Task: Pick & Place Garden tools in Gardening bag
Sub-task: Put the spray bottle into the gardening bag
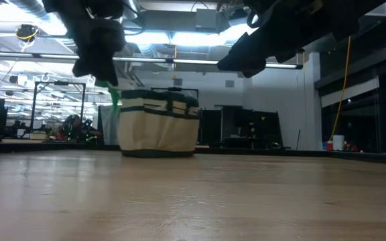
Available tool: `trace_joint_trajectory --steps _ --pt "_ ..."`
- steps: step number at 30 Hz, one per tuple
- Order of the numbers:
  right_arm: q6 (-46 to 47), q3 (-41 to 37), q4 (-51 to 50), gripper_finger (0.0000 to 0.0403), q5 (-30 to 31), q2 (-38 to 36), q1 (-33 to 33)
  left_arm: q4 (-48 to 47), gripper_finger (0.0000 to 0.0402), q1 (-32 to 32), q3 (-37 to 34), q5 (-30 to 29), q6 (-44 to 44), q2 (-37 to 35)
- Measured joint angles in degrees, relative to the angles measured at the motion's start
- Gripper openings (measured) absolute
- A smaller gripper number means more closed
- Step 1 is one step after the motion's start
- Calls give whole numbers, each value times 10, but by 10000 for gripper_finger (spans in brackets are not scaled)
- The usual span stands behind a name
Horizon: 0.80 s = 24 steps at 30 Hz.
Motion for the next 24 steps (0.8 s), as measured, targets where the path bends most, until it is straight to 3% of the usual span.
trace_joint_trajectory --steps 11,16,24 --pt "-2 0 -4 188 0 0 0 150 62 -41 1 33 18 101" --pt "-4 0 -36 188 0 -19 -3 167 94 -53 1 11 27 100" --pt "-38 -1 -121 188 0 -109 -10 182 140 -80 1 -14 32 56"
